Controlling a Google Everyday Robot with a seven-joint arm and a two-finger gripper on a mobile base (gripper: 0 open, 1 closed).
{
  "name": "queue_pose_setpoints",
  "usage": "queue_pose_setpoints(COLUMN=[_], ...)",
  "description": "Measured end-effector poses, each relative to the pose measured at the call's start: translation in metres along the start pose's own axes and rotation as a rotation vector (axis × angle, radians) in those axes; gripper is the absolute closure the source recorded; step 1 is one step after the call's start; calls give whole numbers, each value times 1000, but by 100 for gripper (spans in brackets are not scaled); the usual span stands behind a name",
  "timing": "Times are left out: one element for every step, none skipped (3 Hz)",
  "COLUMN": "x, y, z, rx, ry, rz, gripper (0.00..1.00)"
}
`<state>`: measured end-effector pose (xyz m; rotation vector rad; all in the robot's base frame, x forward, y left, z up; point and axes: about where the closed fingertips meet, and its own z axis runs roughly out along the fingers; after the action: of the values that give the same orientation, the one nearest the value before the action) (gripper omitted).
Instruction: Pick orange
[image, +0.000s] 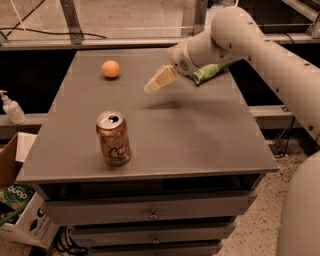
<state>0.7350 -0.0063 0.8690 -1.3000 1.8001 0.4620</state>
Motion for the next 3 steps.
queue_pose_setpoints(x=[-12, -26, -35], y=[-13, -23, -28], z=[31, 59, 88], rx=[-20, -41, -73], ry=[-46, -87, -111], rz=[10, 23, 28], gripper=[0, 0, 0])
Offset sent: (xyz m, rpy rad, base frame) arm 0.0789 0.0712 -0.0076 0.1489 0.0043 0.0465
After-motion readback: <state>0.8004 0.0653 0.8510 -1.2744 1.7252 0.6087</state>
